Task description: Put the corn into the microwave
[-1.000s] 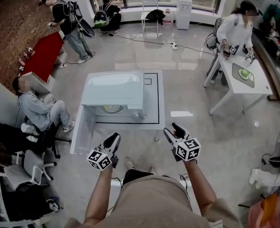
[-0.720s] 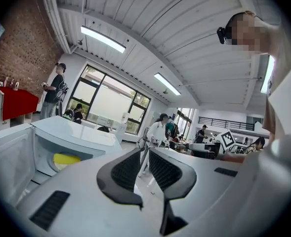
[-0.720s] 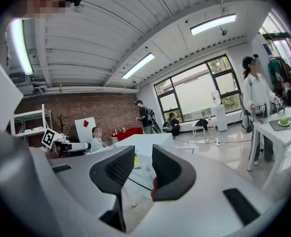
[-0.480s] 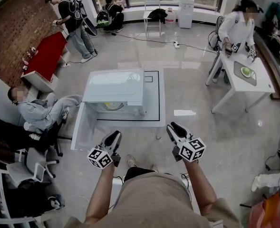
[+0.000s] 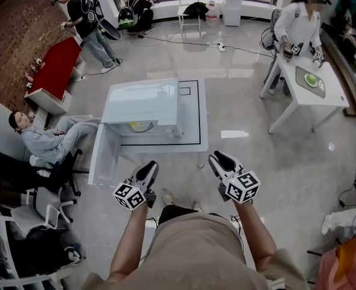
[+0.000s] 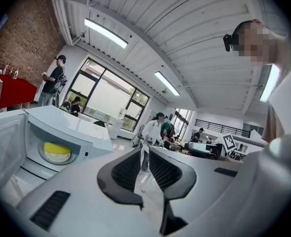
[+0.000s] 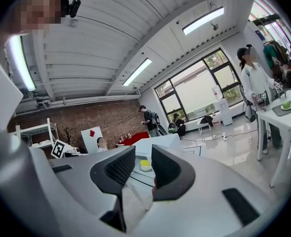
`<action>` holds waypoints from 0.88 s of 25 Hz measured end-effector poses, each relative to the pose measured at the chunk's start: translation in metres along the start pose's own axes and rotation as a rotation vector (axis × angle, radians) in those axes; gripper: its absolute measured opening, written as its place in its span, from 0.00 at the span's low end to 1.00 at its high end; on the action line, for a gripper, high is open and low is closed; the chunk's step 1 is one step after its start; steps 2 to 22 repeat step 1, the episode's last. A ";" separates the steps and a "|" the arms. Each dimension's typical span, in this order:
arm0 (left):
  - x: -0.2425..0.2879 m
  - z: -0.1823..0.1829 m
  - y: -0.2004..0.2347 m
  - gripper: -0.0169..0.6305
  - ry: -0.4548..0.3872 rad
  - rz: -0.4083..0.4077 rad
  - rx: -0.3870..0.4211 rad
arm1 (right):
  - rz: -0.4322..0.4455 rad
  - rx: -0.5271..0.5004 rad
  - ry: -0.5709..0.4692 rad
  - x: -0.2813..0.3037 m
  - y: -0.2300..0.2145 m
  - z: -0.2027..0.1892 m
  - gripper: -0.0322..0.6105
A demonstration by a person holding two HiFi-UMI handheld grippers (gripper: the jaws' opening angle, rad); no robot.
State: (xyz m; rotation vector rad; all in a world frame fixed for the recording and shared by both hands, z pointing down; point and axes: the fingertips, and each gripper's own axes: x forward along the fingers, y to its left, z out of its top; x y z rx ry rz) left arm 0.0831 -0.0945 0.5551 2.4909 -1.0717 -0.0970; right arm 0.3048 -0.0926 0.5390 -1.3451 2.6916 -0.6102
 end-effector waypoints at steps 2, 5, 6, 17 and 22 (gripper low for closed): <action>0.000 -0.002 -0.001 0.09 0.003 -0.002 -0.002 | -0.009 -0.006 0.004 -0.003 -0.003 -0.002 0.22; 0.000 -0.002 -0.001 0.09 0.003 -0.002 -0.002 | -0.009 -0.006 0.004 -0.003 -0.003 -0.002 0.22; 0.000 -0.002 -0.001 0.09 0.003 -0.002 -0.002 | -0.009 -0.006 0.004 -0.003 -0.003 -0.002 0.22; 0.000 -0.002 -0.001 0.09 0.003 -0.002 -0.002 | -0.009 -0.006 0.004 -0.003 -0.003 -0.002 0.22; 0.000 -0.002 -0.001 0.09 0.003 -0.002 -0.002 | -0.009 -0.006 0.004 -0.003 -0.003 -0.002 0.22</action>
